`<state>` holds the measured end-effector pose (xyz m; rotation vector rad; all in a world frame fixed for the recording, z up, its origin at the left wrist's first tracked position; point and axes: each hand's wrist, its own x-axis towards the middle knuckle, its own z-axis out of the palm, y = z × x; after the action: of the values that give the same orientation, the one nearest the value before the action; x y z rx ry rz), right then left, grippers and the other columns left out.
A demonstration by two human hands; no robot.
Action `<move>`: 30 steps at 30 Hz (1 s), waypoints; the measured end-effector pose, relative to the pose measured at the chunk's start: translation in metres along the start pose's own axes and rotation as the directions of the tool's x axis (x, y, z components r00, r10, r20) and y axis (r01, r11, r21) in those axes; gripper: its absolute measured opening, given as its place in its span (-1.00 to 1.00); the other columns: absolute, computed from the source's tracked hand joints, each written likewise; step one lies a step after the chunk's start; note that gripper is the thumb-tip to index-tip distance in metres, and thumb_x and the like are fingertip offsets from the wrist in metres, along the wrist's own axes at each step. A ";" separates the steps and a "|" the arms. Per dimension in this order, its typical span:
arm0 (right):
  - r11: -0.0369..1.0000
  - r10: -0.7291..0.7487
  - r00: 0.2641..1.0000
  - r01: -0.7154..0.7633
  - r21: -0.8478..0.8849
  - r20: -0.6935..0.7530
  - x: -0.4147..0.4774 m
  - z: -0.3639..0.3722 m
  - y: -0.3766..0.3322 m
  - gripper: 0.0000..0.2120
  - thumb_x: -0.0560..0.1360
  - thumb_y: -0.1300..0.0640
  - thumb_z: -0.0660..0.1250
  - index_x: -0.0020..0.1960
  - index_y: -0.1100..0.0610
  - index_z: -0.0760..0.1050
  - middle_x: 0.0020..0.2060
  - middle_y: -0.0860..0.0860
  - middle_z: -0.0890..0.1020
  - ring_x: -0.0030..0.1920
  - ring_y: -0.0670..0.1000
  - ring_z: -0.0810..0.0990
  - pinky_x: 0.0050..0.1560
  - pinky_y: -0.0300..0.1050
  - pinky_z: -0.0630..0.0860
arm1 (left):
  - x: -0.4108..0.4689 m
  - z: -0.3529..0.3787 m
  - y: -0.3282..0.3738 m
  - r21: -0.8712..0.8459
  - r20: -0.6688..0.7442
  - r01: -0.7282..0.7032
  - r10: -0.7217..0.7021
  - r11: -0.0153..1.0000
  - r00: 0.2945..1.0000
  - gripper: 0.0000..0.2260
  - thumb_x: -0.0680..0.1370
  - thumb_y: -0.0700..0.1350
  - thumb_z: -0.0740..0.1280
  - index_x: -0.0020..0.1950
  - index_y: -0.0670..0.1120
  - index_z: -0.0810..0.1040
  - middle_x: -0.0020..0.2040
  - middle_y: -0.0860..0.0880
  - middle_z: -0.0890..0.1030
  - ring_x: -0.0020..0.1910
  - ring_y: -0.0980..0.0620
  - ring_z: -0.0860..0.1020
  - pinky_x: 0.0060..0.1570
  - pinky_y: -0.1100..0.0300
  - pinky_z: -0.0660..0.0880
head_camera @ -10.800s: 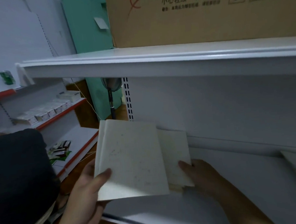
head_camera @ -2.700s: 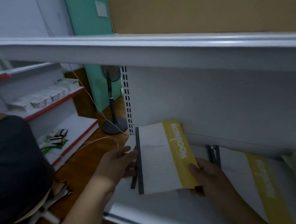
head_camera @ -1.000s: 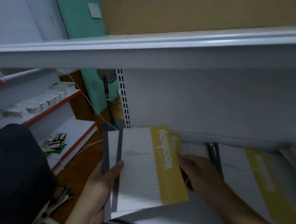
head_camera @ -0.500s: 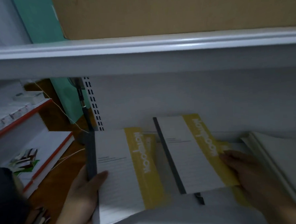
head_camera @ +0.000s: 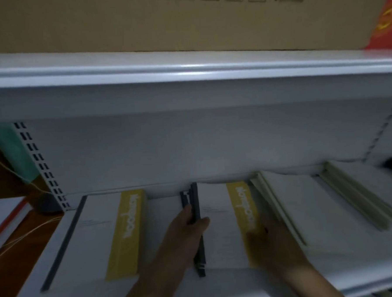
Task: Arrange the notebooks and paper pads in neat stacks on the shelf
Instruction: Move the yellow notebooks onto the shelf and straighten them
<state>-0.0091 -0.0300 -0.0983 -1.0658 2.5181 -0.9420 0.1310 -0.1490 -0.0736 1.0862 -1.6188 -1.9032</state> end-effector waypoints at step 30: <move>0.902 -0.261 0.952 0.181 0.393 0.160 -0.003 0.112 -0.164 -0.80 0.51 -0.08 0.26 0.06 -0.03 0.55 0.02 0.03 0.62 -0.08 -0.02 0.59 -0.07 -0.12 0.46 | -0.084 -0.198 0.000 -0.422 -0.308 -0.015 -0.128 0.907 0.943 -0.64 0.47 -0.31 0.28 0.16 0.05 0.54 0.05 -0.24 0.61 0.03 -0.30 0.58 -0.15 -0.15 0.56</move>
<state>0.1342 -0.1658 -0.0771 -1.2647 1.9705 -1.2391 0.3350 -0.2123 -0.0532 1.1905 -0.9463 -1.8648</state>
